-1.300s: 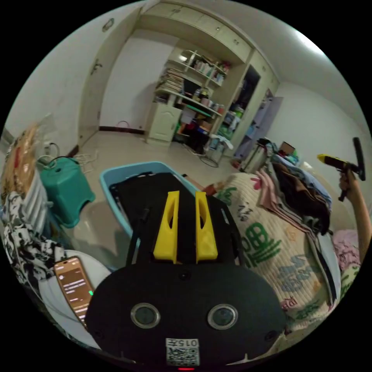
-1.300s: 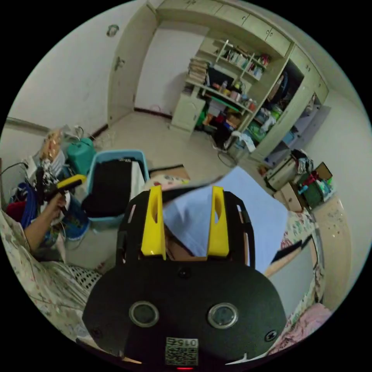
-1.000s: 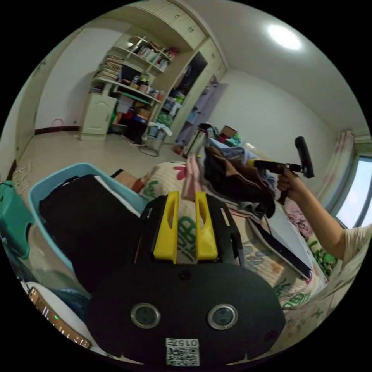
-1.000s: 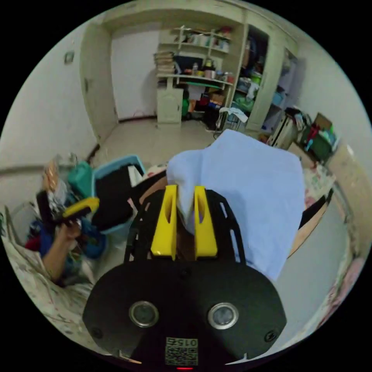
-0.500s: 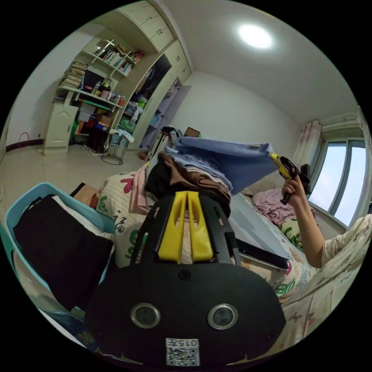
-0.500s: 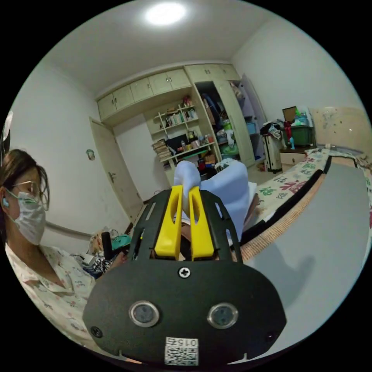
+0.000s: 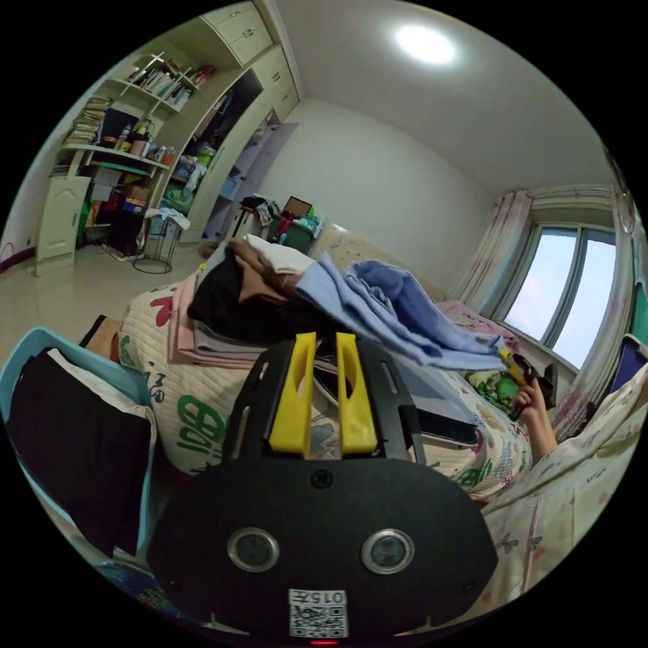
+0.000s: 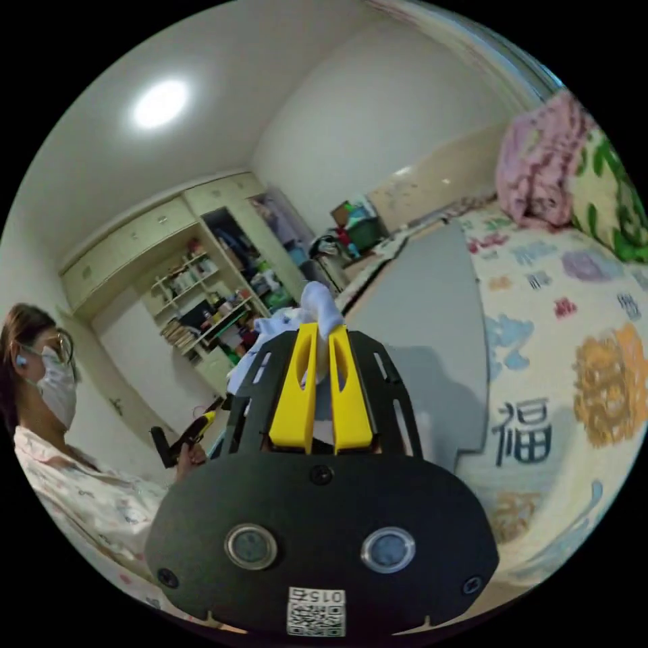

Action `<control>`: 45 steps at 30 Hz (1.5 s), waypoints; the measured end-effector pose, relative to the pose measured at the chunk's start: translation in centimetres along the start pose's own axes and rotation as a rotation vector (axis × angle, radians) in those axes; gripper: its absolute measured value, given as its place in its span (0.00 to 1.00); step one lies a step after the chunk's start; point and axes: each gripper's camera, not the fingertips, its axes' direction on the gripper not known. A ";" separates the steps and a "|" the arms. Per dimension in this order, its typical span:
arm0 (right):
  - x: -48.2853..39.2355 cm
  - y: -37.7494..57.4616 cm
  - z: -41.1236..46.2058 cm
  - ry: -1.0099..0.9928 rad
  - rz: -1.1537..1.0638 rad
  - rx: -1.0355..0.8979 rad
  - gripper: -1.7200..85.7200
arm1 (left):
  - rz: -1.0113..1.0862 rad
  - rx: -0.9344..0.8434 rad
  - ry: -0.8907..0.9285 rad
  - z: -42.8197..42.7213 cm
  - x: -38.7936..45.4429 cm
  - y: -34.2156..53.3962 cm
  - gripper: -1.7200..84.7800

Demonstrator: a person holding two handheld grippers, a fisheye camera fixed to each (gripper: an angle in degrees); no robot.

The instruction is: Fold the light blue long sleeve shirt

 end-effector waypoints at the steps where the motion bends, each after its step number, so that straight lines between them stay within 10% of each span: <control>1: 0.2 0.0 -0.1 0.041 0.019 0.008 0.05 | 0.007 -0.013 0.011 0.9 -0.2 -0.3 0.09; 13: -13.7 -2.3 -0.4 0.604 -0.256 0.240 0.09 | 0.072 -0.153 0.059 11.2 -1.7 -3.7 0.09; 21: -31.5 -2.7 22.8 0.038 -0.802 -0.310 0.18 | 0.272 -0.208 0.084 20.1 1.1 -12.7 0.11; 30: -34.5 0.3 41.7 0.195 -0.804 -0.571 0.19 | 0.470 -0.309 0.023 35.8 5.6 -28.4 0.15; 45: -36.2 0.3 43.2 0.128 -0.693 -0.582 0.12 | 0.412 -0.508 -0.070 53.1 -3.8 -34.3 0.09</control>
